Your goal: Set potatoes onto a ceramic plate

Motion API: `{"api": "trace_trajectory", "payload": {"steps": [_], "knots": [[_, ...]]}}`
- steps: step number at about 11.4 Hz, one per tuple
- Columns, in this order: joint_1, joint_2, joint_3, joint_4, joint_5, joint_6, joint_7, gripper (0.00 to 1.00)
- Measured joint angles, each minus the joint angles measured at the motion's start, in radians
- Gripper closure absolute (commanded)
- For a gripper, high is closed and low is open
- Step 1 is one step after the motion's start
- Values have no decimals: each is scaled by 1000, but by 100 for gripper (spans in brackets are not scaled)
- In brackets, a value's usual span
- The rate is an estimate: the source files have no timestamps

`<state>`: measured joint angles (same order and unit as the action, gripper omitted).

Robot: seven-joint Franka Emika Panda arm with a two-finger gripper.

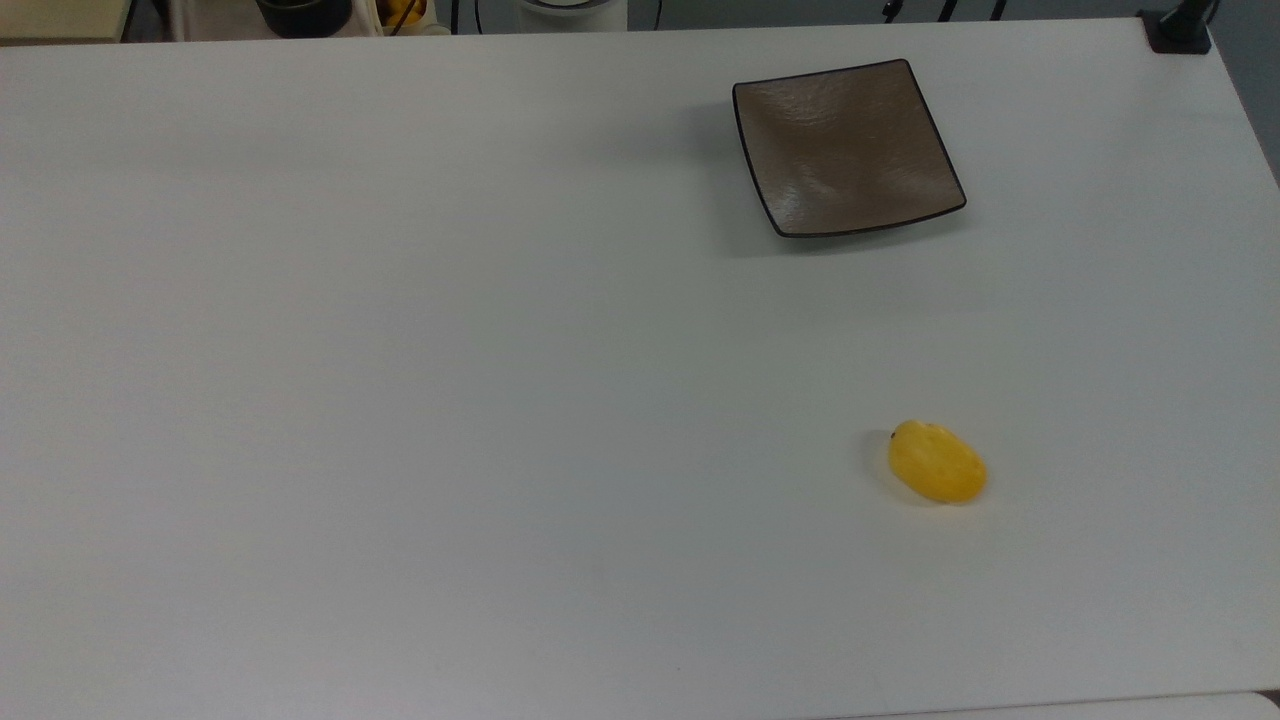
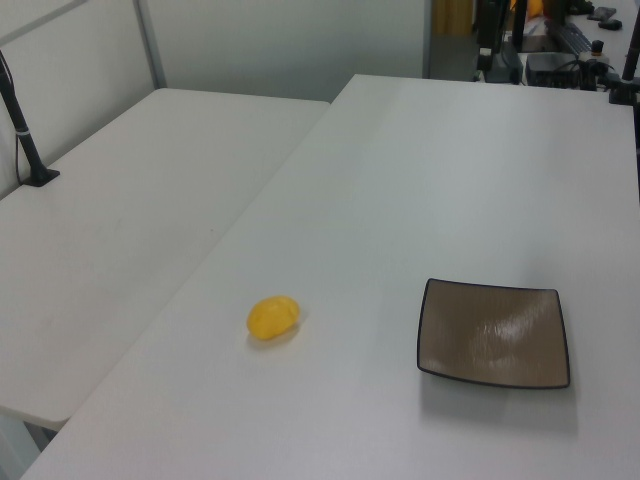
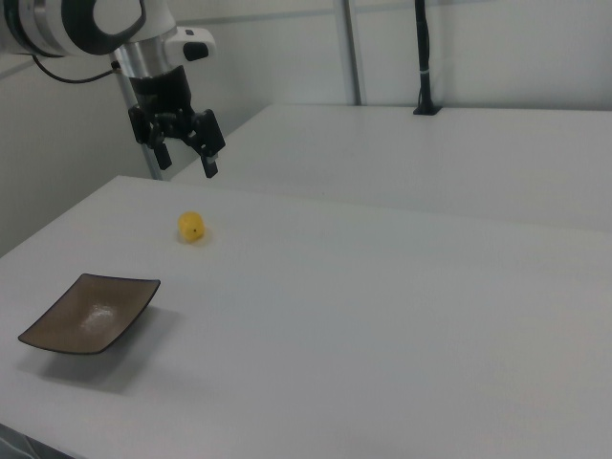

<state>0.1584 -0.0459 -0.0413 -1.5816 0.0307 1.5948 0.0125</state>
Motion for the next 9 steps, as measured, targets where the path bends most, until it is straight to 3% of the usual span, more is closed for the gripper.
{"api": "trace_trajectory", "payload": {"steps": [5, 9], "knots": [[25, 7, 2, -4, 0, 6, -4, 0], [86, 47, 8, -9, 0, 157, -10, 0]]}}
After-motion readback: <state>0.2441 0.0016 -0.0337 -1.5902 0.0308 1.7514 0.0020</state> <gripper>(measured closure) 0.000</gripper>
